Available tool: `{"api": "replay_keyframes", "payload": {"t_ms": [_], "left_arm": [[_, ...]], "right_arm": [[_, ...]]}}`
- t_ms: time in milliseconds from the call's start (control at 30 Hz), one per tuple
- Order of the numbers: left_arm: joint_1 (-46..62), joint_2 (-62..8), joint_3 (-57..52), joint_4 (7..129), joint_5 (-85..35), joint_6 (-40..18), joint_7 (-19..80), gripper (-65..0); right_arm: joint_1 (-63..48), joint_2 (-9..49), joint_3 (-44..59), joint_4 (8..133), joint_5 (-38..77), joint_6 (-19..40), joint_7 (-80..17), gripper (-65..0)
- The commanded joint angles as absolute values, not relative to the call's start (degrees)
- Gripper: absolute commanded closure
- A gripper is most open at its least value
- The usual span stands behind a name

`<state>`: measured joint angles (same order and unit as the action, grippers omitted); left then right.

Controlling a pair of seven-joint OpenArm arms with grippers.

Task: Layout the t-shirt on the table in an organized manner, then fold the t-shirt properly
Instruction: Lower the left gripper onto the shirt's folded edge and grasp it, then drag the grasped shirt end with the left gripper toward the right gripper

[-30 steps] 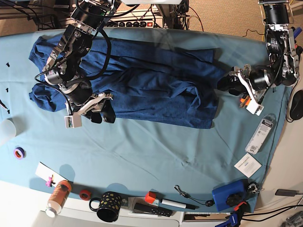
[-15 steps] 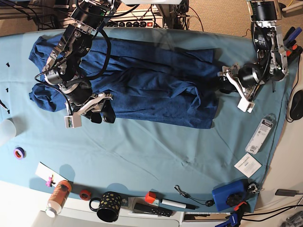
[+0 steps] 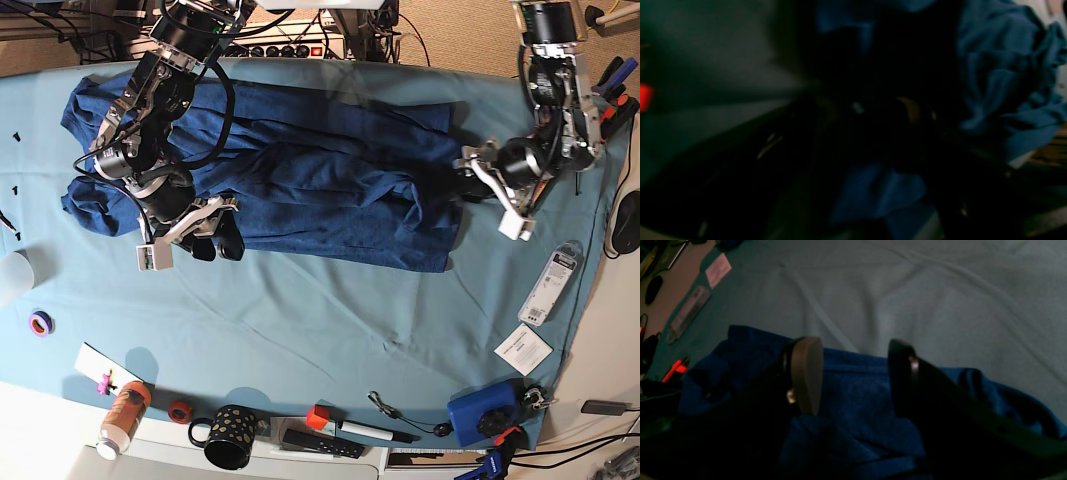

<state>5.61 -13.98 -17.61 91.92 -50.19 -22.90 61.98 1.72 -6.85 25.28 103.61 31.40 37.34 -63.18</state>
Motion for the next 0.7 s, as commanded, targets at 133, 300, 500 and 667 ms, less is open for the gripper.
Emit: {"api": "replay_keyframes", "payload": {"t_ms": [133,300,500,667], "left_arm": [[5.21,-12.47,-14.22,91.31,-50.76,-22.9,60.9,-35.9],[5.13,-10.0,-12.08,90.74,-50.04,-22.92,60.27,-35.9],[4.58,-9.04,-12.12,90.74,-48.38,-22.15,58.39,-35.9],[4.58,-8.88,-12.14,90.74,-44.95,-19.64,54.43,-35.9]], "right_arm": [[2.52,-6.66,25.19,104.62,32.51,37.69,-61.73,-30.9],[2.52,-6.68,25.19,104.62,32.53,37.67,-61.73,-30.9],[2.52,-6.66,25.19,104.62,32.53,37.67,-61.89,-30.9],[2.52,-6.66,25.19,104.62,32.53,37.65,-61.98,-30.9]]}}
